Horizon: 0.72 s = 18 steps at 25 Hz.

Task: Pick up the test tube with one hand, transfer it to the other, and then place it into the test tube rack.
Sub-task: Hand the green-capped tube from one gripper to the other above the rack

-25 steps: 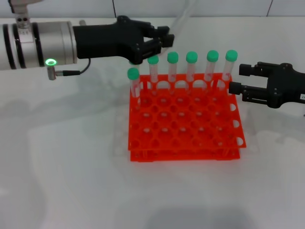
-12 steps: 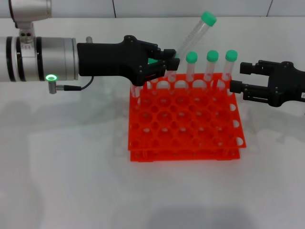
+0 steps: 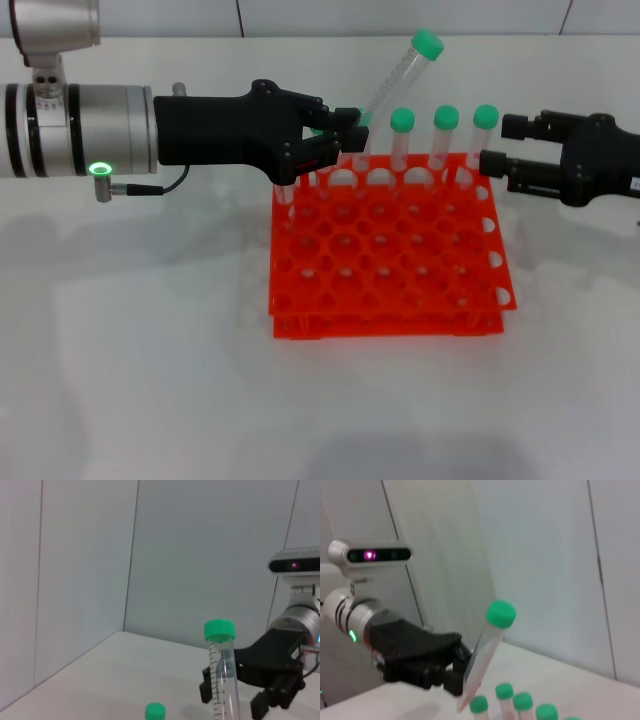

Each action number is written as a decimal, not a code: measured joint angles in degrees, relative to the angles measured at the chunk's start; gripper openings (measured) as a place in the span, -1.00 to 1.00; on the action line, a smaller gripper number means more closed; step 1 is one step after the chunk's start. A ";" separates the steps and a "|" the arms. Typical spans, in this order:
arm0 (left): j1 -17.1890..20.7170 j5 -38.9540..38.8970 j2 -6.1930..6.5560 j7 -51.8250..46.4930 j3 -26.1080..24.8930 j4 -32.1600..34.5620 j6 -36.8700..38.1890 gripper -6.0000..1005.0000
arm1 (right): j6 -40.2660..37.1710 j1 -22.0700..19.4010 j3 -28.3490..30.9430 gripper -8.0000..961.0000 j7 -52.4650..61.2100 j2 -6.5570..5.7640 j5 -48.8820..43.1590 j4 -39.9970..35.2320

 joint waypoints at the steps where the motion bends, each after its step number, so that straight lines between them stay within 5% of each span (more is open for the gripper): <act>1: 0.03 0.01 -0.01 0.00 0.01 0.00 0.02 -0.61 | 0.16 0.12 0.04 0.35 0.22 0.00 0.30 -0.01; 18: 0.28 0.11 0.09 0.00 0.02 0.11 0.11 -0.61 | -2.68 1.76 2.92 0.31 2.62 0.02 4.00 -1.16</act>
